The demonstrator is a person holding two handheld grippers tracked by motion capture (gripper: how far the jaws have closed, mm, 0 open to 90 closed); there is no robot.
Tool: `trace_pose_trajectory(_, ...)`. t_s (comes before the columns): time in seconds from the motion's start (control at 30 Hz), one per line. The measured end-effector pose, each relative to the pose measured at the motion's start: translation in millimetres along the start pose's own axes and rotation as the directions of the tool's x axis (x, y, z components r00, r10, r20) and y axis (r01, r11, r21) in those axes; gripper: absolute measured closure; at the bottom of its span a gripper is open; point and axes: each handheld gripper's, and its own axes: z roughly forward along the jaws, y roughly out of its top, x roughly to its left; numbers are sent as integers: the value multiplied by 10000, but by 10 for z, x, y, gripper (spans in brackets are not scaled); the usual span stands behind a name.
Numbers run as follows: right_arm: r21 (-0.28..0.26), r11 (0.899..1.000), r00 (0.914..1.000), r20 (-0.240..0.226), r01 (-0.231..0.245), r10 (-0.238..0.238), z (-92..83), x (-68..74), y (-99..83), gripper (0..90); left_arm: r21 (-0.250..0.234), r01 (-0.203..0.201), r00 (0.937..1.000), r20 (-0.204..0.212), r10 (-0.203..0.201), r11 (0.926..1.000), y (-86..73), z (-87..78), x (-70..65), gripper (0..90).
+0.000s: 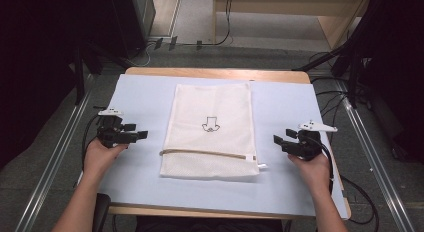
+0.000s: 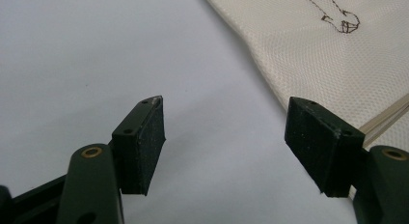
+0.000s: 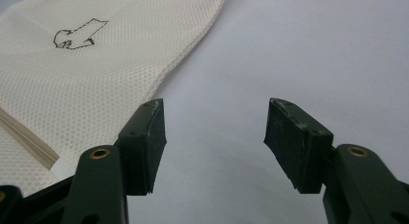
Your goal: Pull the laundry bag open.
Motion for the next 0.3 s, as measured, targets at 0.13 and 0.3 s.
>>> trace_pose_trajectory(0.13, 51, 10000, 10000, 31, -27, 27, 11, -1, -3, 398, 48, 24, 10000, -5, -24, 10000, -1, 10, 1, 305)
trace_pose_trajectory(0.3, 88, 10000, 10000, 60, -4, 3, 21, 1, -5, 391, 159, 24, 10000, 14, -25, 9999, 0, 20, 0, 301)
